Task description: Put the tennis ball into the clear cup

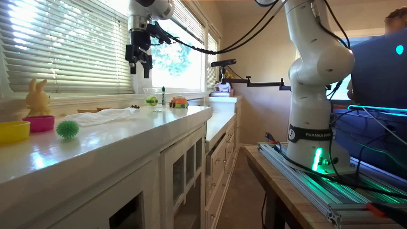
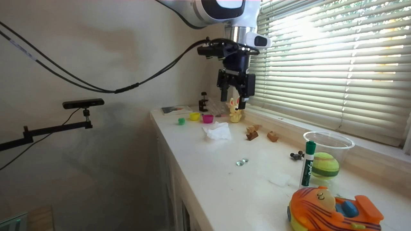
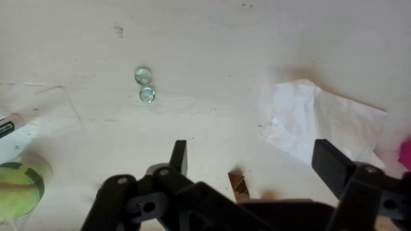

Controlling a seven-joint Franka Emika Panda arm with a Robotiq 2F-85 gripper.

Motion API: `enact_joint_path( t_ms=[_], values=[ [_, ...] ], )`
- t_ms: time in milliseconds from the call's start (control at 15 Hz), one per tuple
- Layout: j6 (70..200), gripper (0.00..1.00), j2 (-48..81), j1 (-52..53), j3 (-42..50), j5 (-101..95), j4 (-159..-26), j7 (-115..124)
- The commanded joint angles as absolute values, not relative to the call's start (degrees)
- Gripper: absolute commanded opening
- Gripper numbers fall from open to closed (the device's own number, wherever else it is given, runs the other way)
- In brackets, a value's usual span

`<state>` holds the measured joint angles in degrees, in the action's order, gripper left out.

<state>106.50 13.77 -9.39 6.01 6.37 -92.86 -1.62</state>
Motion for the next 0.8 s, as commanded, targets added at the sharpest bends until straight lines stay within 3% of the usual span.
enact_joint_path(
  t_ms=[0,733],
  values=[
    [104.03,1.0,12.32,-8.13,6.28,4.78,-94.03,1.93],
    [104.56,1.0,13.89,-7.93,6.31,3.62,-92.68,2.98]
  ],
)
